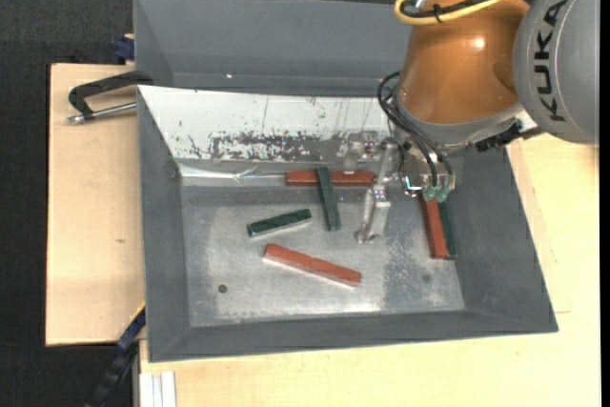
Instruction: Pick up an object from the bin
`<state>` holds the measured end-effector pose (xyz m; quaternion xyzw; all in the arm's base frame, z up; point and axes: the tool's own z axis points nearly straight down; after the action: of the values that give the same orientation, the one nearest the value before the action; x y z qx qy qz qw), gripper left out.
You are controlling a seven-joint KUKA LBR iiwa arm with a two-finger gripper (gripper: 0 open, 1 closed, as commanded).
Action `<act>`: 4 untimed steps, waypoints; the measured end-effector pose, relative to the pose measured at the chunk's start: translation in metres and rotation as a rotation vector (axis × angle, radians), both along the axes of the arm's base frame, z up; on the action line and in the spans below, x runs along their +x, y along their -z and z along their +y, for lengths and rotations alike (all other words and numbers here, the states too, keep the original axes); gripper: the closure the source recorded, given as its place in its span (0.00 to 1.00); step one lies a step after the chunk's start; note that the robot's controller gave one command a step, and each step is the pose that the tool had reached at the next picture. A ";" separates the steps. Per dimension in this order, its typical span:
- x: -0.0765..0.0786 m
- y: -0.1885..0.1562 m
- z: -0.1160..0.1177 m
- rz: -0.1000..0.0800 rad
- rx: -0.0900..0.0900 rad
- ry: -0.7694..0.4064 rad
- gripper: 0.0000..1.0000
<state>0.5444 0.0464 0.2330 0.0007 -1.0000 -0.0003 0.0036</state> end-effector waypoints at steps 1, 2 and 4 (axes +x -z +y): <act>0.002 -0.004 0.000 -0.009 0.001 0.001 0.00; -0.003 0.034 0.007 -0.017 0.000 -0.042 0.00; 0.016 0.159 -0.002 -0.013 0.001 0.027 1.00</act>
Offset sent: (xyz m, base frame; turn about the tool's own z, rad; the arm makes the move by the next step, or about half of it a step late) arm -0.0241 0.0274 -0.1534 -0.1698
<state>0.5606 0.0443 0.0745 -0.0128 -0.9999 -0.0009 -0.0028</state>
